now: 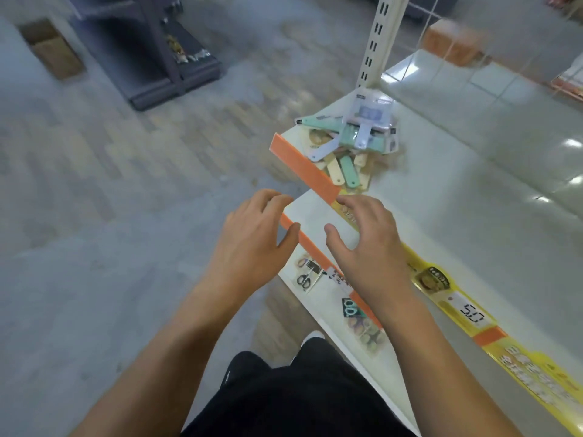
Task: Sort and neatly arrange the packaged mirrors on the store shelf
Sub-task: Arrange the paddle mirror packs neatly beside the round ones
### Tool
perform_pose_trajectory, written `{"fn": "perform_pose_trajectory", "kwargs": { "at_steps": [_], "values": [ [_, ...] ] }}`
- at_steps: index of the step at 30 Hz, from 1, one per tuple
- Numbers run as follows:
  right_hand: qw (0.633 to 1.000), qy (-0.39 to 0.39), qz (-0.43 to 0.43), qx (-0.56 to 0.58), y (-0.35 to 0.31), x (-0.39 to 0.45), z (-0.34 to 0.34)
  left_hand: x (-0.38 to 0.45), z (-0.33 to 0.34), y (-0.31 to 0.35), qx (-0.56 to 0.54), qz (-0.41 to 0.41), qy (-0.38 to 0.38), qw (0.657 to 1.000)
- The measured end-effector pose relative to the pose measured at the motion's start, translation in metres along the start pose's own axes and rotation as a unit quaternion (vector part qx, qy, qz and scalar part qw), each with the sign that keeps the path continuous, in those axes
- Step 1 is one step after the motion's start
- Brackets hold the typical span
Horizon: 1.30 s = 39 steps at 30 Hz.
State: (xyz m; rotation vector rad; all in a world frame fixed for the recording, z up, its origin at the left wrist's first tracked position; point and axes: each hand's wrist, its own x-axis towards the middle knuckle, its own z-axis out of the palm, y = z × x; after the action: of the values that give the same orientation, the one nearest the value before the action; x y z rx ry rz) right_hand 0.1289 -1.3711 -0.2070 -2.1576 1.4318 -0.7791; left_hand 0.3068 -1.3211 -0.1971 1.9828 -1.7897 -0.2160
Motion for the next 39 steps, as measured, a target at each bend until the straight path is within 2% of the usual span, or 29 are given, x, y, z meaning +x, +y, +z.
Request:
{"fn": "perform_pose_trajectory", "kwargs": {
  "at_steps": [11, 18, 22, 28, 32, 39],
  "values": [
    [0.999, 0.036, 0.005, 0.001, 0.031, 0.057, -0.025, 0.071, 0.018, 0.031, 0.039, 0.016, -0.011, 0.999],
    [0.999, 0.036, 0.020, -0.020, 0.043, 0.082, -0.031, 0.106, 0.031, 0.035, 0.021, 0.049, -0.019, 0.998],
    [0.998, 0.035, 0.037, -0.038, 0.043, 0.103, -0.026, 0.128, 0.037, 0.029, 0.008, 0.080, -0.013, 0.997],
    [0.991, 0.050, 0.065, -0.104, 0.039, 0.152, -0.013, 0.170, 0.037, 0.016, 0.016, 0.070, -0.041, 0.997],
    [0.987, 0.070, 0.101, -0.103, 0.036, 0.186, 0.001, 0.200, 0.038, -0.005, 0.014, 0.102, -0.055, 0.993],
    [0.968, 0.067, 0.171, -0.170, 0.040, 0.232, 0.034, 0.243, 0.035, -0.029, -0.005, 0.142, -0.082, 0.986]
  ]
}}
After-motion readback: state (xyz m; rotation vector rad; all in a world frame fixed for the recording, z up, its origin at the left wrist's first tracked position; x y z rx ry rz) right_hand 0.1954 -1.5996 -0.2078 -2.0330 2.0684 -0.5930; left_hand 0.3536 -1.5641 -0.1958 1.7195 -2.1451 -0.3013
